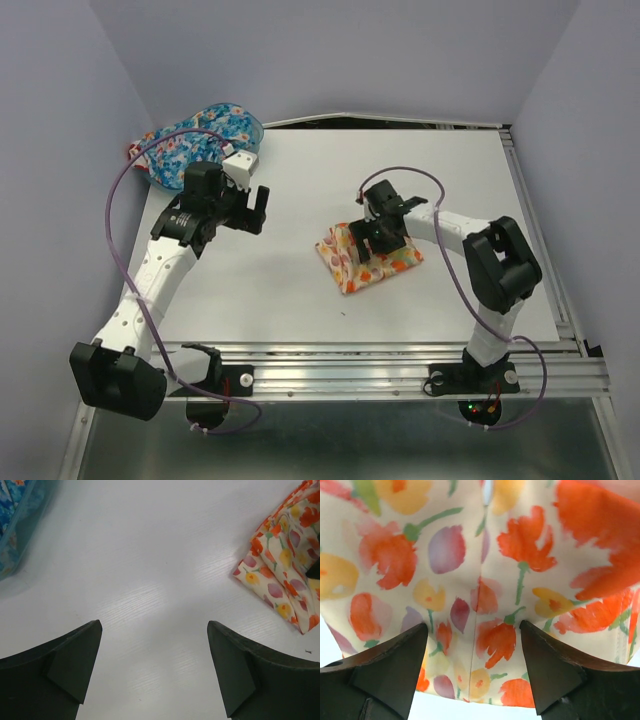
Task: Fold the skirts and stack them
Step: Neatly place the folded skirt to the corner
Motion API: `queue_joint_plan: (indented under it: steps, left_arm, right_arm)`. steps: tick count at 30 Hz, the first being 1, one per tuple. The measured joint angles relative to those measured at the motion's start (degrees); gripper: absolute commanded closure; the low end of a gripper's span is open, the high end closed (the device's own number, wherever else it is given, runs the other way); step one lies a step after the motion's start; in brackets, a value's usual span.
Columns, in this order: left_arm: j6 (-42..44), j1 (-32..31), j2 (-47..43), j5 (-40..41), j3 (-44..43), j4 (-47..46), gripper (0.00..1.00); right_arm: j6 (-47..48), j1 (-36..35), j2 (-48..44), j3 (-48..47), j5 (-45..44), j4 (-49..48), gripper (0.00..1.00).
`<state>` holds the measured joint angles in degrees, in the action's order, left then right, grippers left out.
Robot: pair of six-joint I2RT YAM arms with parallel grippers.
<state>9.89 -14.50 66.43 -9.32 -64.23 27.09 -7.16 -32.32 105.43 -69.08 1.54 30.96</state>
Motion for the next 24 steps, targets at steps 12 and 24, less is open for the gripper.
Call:
queue_joint_plan:
  steps: [12,24]
  left_arm:
    - [0.5,0.0,3.8,-1.9,0.0,-0.1,0.01]
    - [0.5,0.4,6.6,-2.7,-0.1,-0.7,0.01]
  right_arm:
    - [14.7,38.4,11.0,-13.6,-1.1,-5.5,0.19]
    - [16.3,45.6,25.7,-36.0,-0.1,-2.4,0.18]
